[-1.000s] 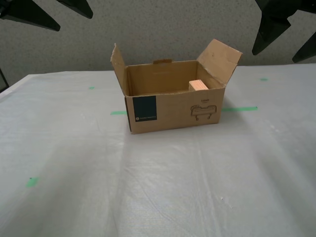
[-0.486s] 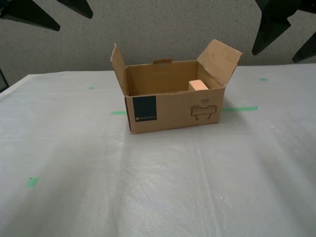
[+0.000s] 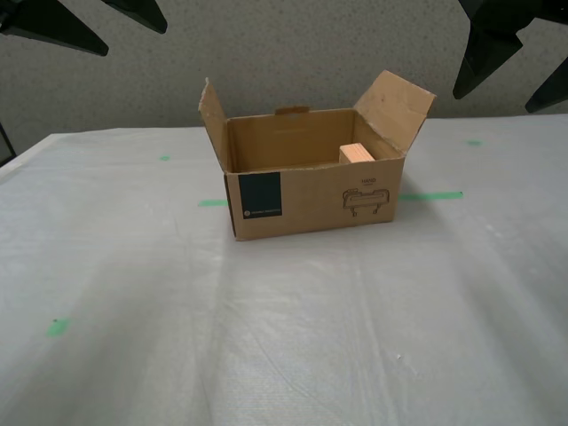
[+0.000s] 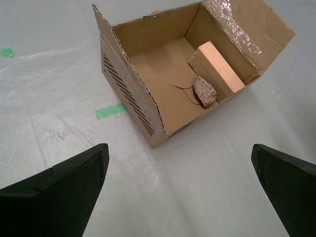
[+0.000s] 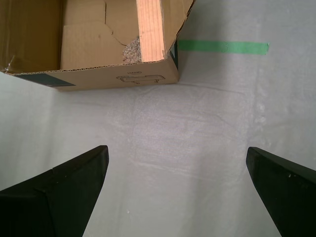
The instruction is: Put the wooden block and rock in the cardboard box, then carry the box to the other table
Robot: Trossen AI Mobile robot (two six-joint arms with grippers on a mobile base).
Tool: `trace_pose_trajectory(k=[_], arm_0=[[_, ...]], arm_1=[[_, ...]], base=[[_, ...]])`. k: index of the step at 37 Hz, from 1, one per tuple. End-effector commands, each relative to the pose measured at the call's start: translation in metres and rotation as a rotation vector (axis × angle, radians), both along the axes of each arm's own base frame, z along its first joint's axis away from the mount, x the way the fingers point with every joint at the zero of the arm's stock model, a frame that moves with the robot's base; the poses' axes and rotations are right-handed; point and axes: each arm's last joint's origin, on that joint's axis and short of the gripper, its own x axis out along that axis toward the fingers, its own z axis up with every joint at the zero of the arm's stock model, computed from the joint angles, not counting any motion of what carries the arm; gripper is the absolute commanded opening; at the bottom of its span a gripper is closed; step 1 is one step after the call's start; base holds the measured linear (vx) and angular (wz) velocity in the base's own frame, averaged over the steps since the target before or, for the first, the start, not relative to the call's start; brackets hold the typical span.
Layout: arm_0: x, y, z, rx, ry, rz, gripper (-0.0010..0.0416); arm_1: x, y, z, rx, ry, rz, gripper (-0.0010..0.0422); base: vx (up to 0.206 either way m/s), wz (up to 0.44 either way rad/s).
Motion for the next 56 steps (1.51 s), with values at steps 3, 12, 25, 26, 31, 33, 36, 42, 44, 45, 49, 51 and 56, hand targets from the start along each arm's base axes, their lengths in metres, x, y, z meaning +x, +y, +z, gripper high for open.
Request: trace_pose_trajectory(k=[3, 12, 25, 26, 31, 33, 36, 42, 44, 45, 49, 51, 56], arm_0=[[0.0001, 0.0001, 0.0001, 0.0, 0.0, -0.004, 0.039], [0.0001, 0.0001, 0.0001, 0.0, 0.0, -0.004, 0.0389], [0.0001, 0.0001, 0.0001, 0.0, 0.0, -0.004, 0.0389], [0.0001, 0.0001, 0.0001, 0.0, 0.0, -0.004, 0.039], [0.0001, 0.0001, 0.0001, 0.0, 0.0, -0.004, 0.039], [0.0001, 0.0001, 0.0001, 0.0, 0.0, -0.004, 0.0389], [0.0001, 0.0001, 0.0001, 0.0, 0.0, -0.004, 0.039], [0.0001, 0.0001, 0.0001, 0.0, 0.0, -0.004, 0.0389], [0.0001, 0.0001, 0.0001, 0.0, 0.0, -0.004, 0.039], [0.0001, 0.0001, 0.0001, 0.0, 0.0, -0.004, 0.039], [0.0001, 0.0001, 0.0001, 0.0, 0.0, -0.004, 0.039], [0.0001, 0.0001, 0.0001, 0.0, 0.0, -0.004, 0.0389], [0.0001, 0.0001, 0.0001, 0.0, 0.0, -0.004, 0.0389]], arm_1=[[0.0, 0.0, 0.0001, -0.003, 0.001, 0.0, 0.0396], [0.0, 0.0, 0.0001, -0.003, 0.001, 0.0, 0.0396], [0.0, 0.0, 0.0001, -0.003, 0.001, 0.0, 0.0396], [0.0, 0.0, 0.0001, -0.003, 0.001, 0.0, 0.0396], [0.0, 0.0, 0.0001, -0.003, 0.001, 0.0, 0.0396], [0.0, 0.0, 0.0001, -0.003, 0.001, 0.0, 0.0396], [0.0, 0.0, 0.0001, -0.003, 0.001, 0.0, 0.0396], [0.0, 0.0, 0.0001, -0.003, 0.001, 0.0, 0.0396], [0.0, 0.0, 0.0001, -0.003, 0.001, 0.0, 0.0396], [0.0, 0.0, 0.0001, -0.003, 0.001, 0.0, 0.0396], [0.0, 0.0, 0.0001, -0.003, 0.001, 0.0, 0.0396], [0.0, 0.0, 0.0001, -0.003, 0.001, 0.0, 0.0396], [0.0, 0.0, 0.0001, -0.003, 0.001, 0.0, 0.0396]], base=[[0.0, 0.0], [0.0, 0.0], [0.0, 0.0], [0.0, 0.0], [0.0, 0.0], [0.0, 0.0], [0.0, 0.0], [0.0, 0.0], [0.0, 0.0], [0.0, 0.0], [0.0, 0.0], [0.0, 0.0], [0.0, 0.0]])
